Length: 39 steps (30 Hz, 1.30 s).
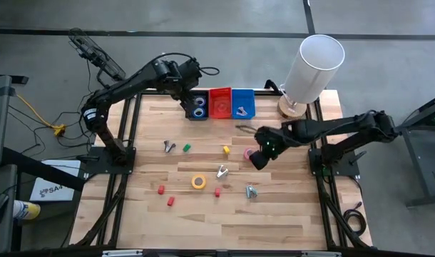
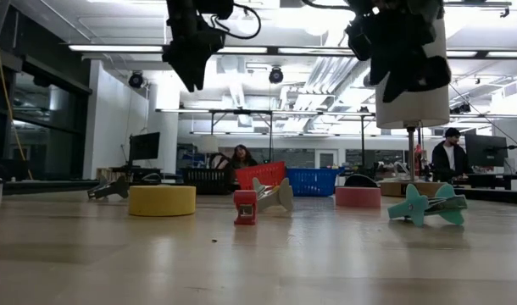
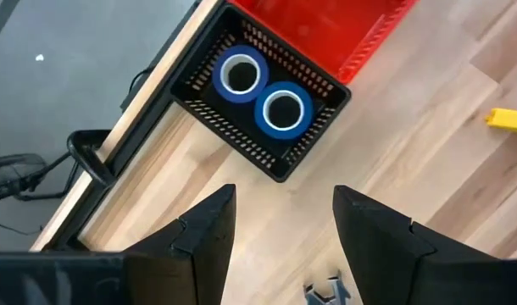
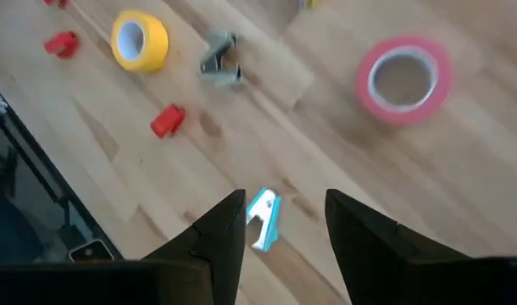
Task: Pick and place Stapler, Stapler remover, tape
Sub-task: Put the light blue staple remover into the blue bin
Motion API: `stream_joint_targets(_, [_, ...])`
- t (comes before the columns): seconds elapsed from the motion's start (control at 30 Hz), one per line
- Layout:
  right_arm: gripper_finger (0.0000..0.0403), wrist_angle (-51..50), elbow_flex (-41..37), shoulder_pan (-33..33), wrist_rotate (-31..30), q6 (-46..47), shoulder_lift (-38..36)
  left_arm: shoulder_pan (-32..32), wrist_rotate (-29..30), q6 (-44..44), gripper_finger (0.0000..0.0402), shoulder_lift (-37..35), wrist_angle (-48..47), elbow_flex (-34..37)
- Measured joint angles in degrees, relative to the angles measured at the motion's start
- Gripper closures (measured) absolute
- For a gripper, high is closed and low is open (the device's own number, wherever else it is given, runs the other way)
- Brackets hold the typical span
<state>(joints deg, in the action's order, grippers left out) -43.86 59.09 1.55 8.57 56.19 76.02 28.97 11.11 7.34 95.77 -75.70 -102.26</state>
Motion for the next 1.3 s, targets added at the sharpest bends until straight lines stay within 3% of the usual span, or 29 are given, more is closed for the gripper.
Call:
stream_joint_targets(0.2, [0.0238, -0.07, 0.00, 4.69, -5.14, 7.22, 1.18, -1.40, 0.05, -0.96, 0.0208, 0.00, -0.53, 0.00])
stream_joint_targets(0.5, [0.0163, -0.01, 0.00, 9.72, -7.88, 16.85, 1.44, -1.28, 0.18, -3.87, 0.0208, 0.02, -1.26, 0.00])
stream_joint_targets(1.07, [0.0146, 10.02, 0.02, 15.04, 0.88, 26.34, 18.18, -1.27, -0.04, -7.11, 0.0208, 0.02, -1.16, 0.00])
stream_joint_targets(1.3, [0.0146, 10.67, 0.02, 16.75, 0.80, 30.18, 22.42, -1.25, -0.06, -7.11, 0.0208, 0.03, -1.18, 0.00])
